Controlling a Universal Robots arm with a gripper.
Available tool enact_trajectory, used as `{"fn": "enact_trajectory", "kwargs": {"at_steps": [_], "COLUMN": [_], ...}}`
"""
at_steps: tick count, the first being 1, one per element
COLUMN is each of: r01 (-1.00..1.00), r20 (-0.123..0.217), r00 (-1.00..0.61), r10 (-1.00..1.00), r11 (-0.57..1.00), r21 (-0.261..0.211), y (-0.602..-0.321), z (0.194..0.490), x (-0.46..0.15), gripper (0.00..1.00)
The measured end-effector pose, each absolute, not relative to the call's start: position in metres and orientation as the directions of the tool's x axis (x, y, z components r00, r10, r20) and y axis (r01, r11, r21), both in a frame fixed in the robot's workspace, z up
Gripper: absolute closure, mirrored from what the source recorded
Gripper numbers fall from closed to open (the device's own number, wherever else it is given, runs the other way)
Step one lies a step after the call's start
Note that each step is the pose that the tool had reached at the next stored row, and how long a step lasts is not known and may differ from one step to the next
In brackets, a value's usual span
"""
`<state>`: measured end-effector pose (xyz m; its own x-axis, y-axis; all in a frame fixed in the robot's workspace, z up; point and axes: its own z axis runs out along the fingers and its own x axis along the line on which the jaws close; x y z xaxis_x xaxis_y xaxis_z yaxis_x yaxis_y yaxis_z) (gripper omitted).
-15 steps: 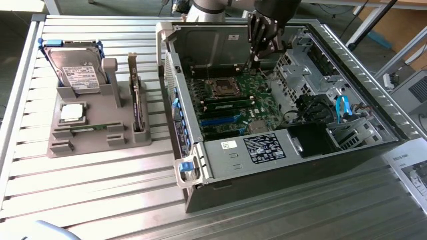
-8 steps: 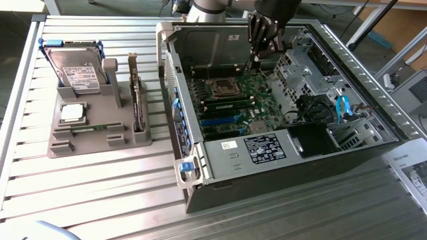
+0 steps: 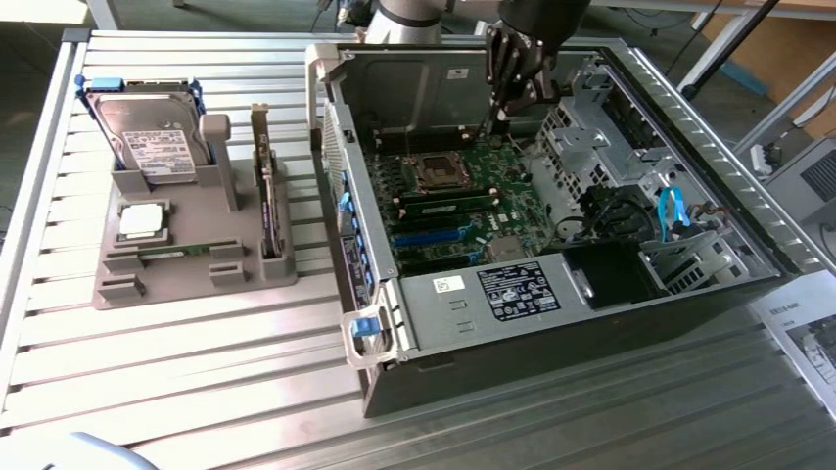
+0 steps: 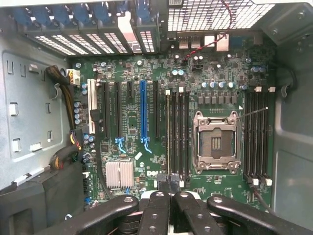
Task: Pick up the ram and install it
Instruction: 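Press down the ram until it locks into place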
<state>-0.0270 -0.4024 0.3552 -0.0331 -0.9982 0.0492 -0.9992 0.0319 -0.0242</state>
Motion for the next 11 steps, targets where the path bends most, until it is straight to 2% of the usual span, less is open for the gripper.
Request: {"fn": "enact_trajectory", "kwargs": {"at_steps": [11], "r01": [-0.973], "r20": [0.049], "r00": [-0.229], "r10": [-0.972], "r11": [0.228], "r21": [-0.024], "y": [-0.4024], "z": [0.3544], "x": [-0.027], "gripper": [0.9]}}
